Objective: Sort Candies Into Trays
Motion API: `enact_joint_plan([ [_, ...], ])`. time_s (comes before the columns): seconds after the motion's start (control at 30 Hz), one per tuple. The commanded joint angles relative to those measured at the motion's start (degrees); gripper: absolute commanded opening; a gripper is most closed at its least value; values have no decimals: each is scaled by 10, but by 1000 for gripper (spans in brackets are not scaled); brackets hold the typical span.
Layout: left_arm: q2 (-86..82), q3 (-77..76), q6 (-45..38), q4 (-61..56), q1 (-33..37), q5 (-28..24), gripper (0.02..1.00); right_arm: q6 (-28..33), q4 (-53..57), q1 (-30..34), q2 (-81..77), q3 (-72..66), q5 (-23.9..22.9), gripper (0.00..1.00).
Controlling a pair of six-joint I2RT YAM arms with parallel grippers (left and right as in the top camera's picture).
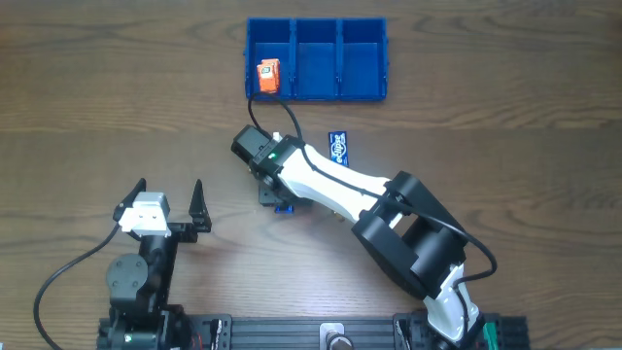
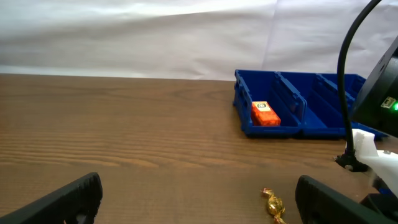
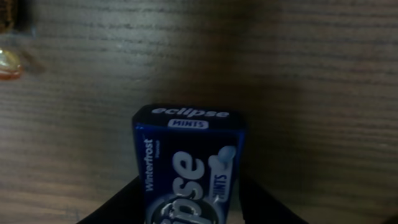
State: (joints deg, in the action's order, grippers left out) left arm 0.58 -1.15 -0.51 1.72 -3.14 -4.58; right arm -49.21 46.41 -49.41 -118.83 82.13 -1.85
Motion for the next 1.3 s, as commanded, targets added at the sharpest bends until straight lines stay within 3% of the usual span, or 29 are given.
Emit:
enact_joint_plan([
  [0.03, -4, 9, -10, 23, 2, -10, 996, -3, 0, -5, -15, 11, -13, 424],
  [0.23, -4, 9, -10, 23, 2, -10, 998, -3, -1, -7, -22, 11, -13, 400],
  [0.37, -4, 9, -10, 23, 2, -10, 996, -3, -2, -7, -22, 11, -17, 246],
  [0.53, -4, 9, -10, 23, 2, -10, 1000, 8, 11, -4, -7, 25, -44, 178],
  [0.63, -4, 9, -10, 23, 2, -10, 998, 49, 52, 15, 31, 71, -82, 178],
  [0.77, -4, 9, -10, 23, 2, -10, 998, 124, 146, 73, 54, 230, -163, 176],
  [0.83, -4, 9, -10, 23, 2, -10, 998, 168, 149, 99, 46, 295, -193, 191],
  [0.93, -4, 9, -10, 23, 2, -10, 998, 236, 94, 150, 8, 390, -280, 194],
  [1.0, -4, 9, -10, 23, 2, -10, 998, 276, 19, 165, -19, 390, -283, 196],
  [1.1, -4, 9, -10, 23, 2, -10, 996, 285, -41, 182, -61, 390, -273, 224],
  [1.3, -4, 9, -10, 23, 2, -10, 998, 280, -74, 216, -120, 390, -172, 226],
])
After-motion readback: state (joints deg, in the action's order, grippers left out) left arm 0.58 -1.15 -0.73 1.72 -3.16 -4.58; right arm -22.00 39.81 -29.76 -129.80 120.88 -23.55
